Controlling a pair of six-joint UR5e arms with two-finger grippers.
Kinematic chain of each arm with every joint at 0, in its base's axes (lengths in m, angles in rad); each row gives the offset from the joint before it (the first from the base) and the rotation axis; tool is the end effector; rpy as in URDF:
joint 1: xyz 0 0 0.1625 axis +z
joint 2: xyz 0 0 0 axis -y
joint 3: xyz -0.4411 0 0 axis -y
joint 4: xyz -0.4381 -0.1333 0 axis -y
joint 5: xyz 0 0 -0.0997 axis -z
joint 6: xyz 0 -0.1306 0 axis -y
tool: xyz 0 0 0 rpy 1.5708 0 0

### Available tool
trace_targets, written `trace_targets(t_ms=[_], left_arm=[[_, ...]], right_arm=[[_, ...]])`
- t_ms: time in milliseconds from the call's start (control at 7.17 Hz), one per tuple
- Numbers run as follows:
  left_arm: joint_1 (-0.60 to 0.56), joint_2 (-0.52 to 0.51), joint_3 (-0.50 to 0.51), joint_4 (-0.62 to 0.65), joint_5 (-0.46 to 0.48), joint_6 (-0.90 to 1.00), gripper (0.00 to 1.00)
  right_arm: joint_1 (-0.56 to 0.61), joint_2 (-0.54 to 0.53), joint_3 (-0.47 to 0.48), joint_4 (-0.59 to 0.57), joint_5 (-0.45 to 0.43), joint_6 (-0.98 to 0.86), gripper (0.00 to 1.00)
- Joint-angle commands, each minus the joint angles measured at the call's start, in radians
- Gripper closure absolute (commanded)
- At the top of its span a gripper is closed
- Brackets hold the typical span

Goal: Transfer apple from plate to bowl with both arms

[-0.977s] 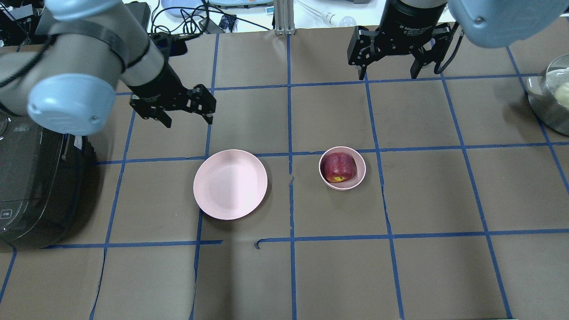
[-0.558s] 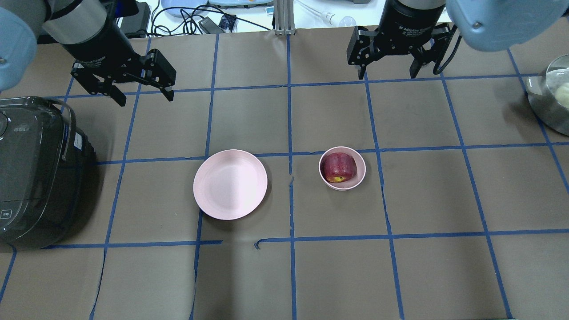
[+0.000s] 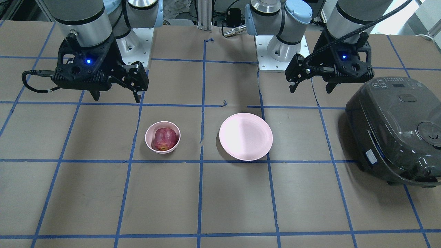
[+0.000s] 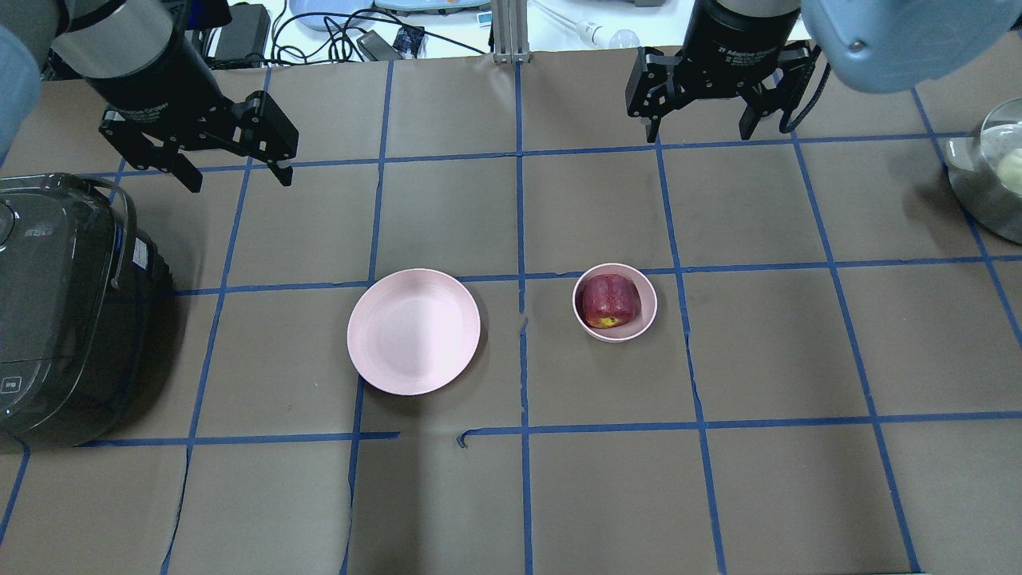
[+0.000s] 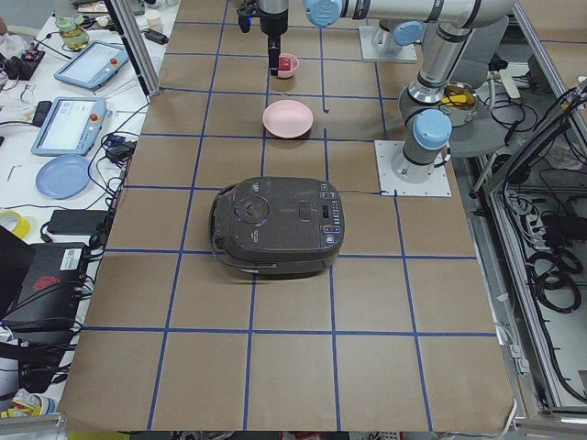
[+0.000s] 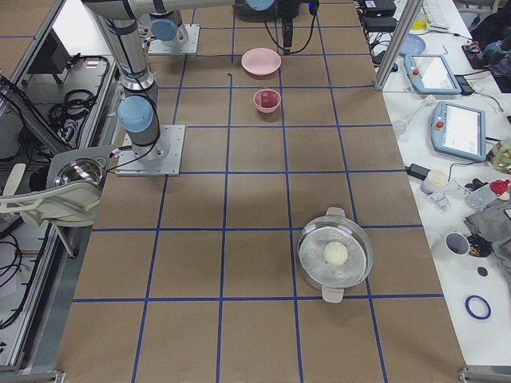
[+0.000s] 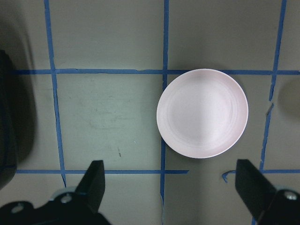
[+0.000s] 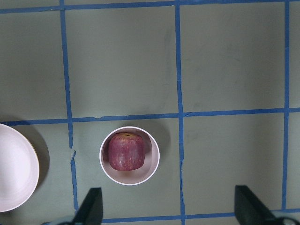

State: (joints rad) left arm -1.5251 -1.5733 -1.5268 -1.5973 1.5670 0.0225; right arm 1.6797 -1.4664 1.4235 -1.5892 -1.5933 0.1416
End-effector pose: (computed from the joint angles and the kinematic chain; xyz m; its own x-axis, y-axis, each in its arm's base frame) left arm -0.1090 -0.5460 0.4927 -0.9997 -0.0231 0.0035 -0.0232 0.9996 -0.0151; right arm 0.1938 -0.5735 0.4958 -0.9993 0.0338 0.0136 0.0329 0.9974 -0.0638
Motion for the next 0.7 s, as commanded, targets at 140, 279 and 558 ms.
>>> trace_targets(t_ms=[140,279,558], left_arm=[[-0.010,-0.004,-0.001,0.019,0.005,0.002,0.00],[-0.010,-0.004,-0.001,0.019,0.005,0.002,0.00],[-0.010,-0.004,0.000,0.019,-0.001,0.002,0.00]], right_arm=[[0.000,0.000,0.000,0.000,0.000,0.001,0.00],[0.000,0.000,0.000,0.000,0.000,0.000,0.00],[0.000,0.000,0.000,0.000,0.000,-0.001,0.00]])
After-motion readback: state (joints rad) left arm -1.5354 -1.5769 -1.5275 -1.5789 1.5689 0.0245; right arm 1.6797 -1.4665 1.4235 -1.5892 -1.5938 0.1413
